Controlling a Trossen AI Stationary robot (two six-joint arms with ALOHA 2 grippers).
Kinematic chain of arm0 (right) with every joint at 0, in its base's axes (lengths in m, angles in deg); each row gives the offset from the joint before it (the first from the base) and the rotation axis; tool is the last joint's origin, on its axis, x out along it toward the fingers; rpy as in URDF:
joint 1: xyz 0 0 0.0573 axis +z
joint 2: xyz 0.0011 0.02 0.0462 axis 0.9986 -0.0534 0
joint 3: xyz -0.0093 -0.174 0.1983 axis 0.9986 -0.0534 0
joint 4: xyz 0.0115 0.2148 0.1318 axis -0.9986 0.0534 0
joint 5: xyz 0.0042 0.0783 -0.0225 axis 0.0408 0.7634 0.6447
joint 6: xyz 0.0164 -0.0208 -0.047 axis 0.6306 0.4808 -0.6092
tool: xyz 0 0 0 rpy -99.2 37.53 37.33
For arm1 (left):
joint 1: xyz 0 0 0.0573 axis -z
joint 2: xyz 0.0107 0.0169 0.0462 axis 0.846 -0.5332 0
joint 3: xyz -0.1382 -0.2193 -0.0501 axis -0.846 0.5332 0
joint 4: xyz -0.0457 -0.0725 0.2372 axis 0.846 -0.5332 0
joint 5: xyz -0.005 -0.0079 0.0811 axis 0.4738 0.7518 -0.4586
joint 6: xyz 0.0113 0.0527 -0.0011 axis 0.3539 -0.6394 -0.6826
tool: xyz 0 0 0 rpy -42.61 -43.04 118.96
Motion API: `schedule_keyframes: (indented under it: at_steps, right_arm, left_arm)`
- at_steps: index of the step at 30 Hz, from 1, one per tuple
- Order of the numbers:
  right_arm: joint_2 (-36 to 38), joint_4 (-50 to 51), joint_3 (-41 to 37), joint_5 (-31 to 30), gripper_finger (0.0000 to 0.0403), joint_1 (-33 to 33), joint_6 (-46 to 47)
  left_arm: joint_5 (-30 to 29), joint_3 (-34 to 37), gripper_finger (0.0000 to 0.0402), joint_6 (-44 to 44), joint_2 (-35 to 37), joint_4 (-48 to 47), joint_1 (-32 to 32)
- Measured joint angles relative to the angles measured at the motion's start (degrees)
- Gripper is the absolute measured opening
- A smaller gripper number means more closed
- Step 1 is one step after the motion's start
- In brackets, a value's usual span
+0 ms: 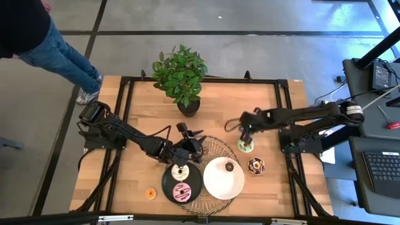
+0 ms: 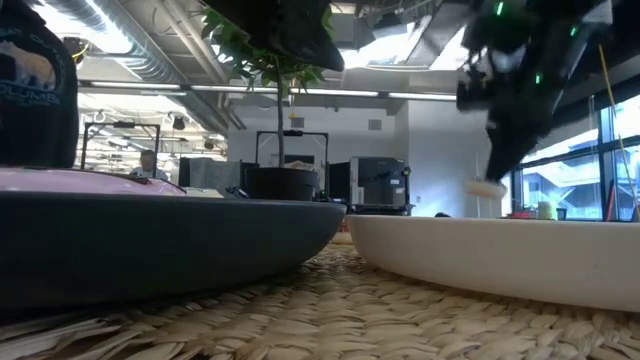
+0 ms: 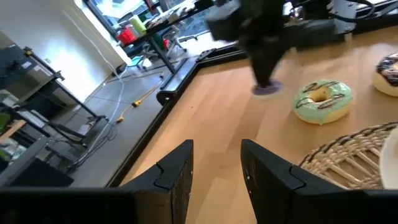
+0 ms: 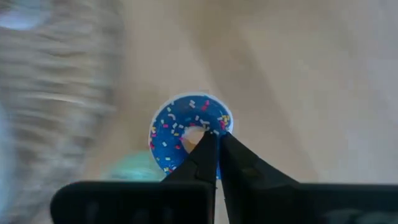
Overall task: Pick & Place donuts
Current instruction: Put the small blue donut on the white plate
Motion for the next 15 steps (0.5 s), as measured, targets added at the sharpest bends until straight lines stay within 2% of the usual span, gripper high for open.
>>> schedule_keyframes:
  at_steps: [4, 8, 15]
  right_arm:
    - [-0.4, -7.2, 2.3, -0.4, 0.0011, 9.9, 0.6]
    - [-2.5, -11.7, 4.5, -4.0, 0.0011, 17.3, -0.3]
    - [-11.5, -14.1, 9.5, -5.0, 0.0011, 23.4, -1.0]
  left_arm:
    - [-0.9, 0.0, 0.0130, 0.0, 0.0, 0.0, 0.0]
    - [-1.0, 0.0, 0.0130, 0.0, 0.0, 0.0, 0.0]
    - [-0.7, 0.0, 0.0130, 0.0, 0.0, 0.0, 0.0]
